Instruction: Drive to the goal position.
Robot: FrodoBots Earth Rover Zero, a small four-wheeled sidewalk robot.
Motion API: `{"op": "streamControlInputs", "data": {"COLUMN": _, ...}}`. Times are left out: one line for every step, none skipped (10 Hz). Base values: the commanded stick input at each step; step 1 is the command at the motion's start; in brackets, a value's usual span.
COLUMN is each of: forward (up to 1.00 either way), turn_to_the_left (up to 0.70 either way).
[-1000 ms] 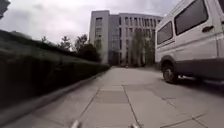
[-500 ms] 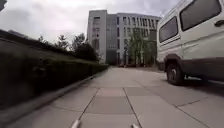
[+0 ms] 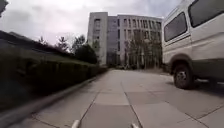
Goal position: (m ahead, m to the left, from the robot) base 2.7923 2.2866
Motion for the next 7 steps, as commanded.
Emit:
{"op": "streamControlInputs", "data": {"forward": 0.85, "turn_to_the_left": 0.0}}
{"op": "streamControlInputs", "data": {"forward": 0.85, "turn_to_the_left": 0.0}}
{"op": "streamControlInputs", "data": {"forward": 0.85, "turn_to_the_left": 0.0}}
{"op": "streamControlInputs", "data": {"forward": 0.85, "turn_to_the_left": 0.0}}
{"op": "streamControlInputs", "data": {"forward": 0.85, "turn_to_the_left": -0.03}}
{"op": "streamControlInputs", "data": {"forward": 0.85, "turn_to_the_left": -0.14}}
{"op": "streamControlInputs", "data": {"forward": 0.85, "turn_to_the_left": -0.32}}
